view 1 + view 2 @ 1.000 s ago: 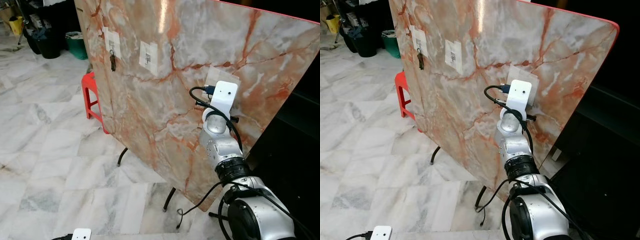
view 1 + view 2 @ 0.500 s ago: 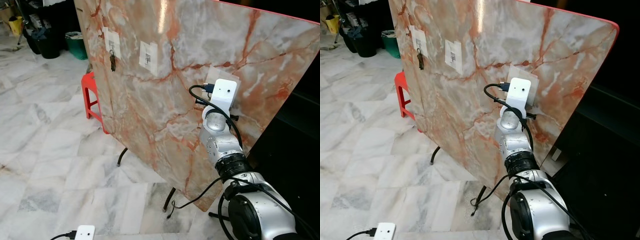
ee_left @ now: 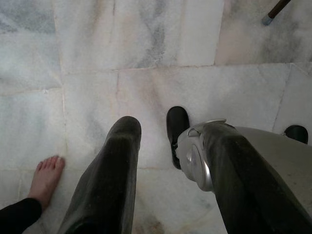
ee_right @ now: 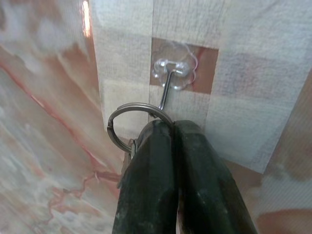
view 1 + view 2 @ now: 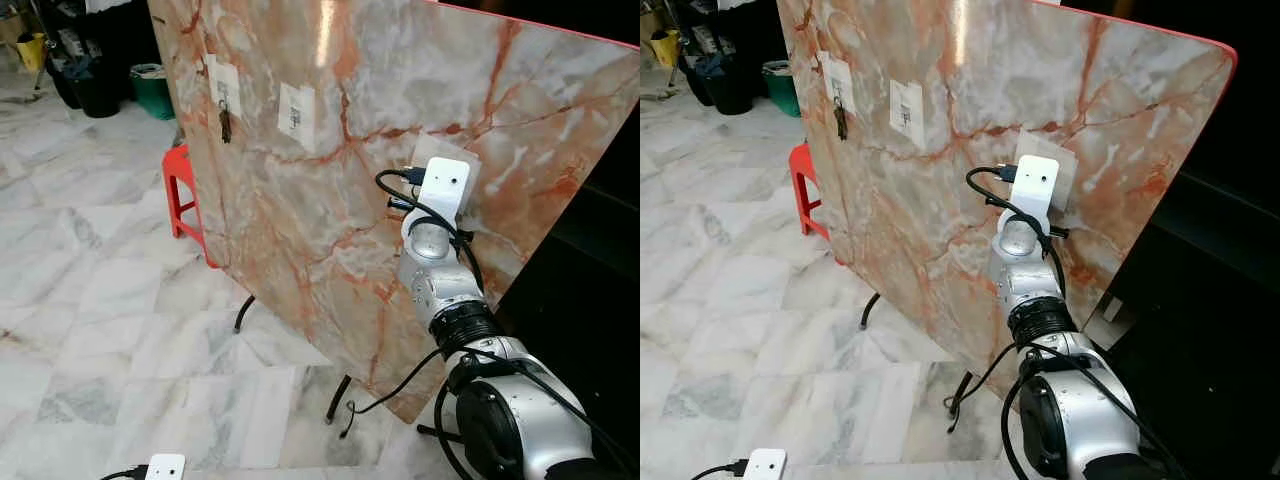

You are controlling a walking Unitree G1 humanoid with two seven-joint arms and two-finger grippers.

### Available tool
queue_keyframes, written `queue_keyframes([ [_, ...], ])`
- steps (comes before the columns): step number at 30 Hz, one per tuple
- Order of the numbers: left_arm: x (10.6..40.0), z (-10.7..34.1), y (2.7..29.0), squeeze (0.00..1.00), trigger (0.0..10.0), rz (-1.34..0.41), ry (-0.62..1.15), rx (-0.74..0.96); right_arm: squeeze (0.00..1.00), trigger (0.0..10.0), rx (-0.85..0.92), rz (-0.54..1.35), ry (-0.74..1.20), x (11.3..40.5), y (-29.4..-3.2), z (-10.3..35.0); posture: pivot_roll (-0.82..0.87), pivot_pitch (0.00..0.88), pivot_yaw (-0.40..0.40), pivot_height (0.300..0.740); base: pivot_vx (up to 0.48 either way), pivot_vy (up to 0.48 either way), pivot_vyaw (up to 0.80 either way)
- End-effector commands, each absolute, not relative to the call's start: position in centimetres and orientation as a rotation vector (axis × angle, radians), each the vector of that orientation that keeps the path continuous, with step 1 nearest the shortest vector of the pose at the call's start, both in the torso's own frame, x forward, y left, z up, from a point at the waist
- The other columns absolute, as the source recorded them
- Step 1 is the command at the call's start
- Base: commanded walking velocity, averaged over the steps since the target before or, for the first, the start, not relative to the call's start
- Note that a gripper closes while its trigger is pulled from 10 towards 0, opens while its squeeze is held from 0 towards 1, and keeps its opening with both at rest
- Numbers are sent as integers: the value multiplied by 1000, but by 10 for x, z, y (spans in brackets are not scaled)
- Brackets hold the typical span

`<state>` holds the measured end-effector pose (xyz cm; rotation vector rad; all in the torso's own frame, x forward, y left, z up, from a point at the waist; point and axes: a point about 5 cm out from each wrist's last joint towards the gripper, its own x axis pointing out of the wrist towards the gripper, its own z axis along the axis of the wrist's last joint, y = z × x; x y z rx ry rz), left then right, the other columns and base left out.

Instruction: Hang keys on a hook

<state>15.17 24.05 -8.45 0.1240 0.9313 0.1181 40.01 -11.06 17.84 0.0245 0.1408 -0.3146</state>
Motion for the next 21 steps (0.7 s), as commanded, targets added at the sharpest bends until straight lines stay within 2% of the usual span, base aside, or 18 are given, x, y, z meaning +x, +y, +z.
queue_keyframes([
  [1, 150, -85, 240, 0, 10000, 123, 935, 112, 0, 10000, 29, -323, 140, 403, -115, 184, 68, 0, -80, 740, 0, 0, 0],
  [13, 162, -84, 228, 0, 10000, 106, 929, 109, 0, 10000, 41, -322, 170, 403, -117, 178, 67, 0, -80, 740, 0, 0, 0],
  [21, 147, -88, 233, 0, 10000, 109, 948, 111, 0, 10000, 51, -324, 180, 403, -119, 177, 68, 0, -79, 740, 0, 0, 0],
])
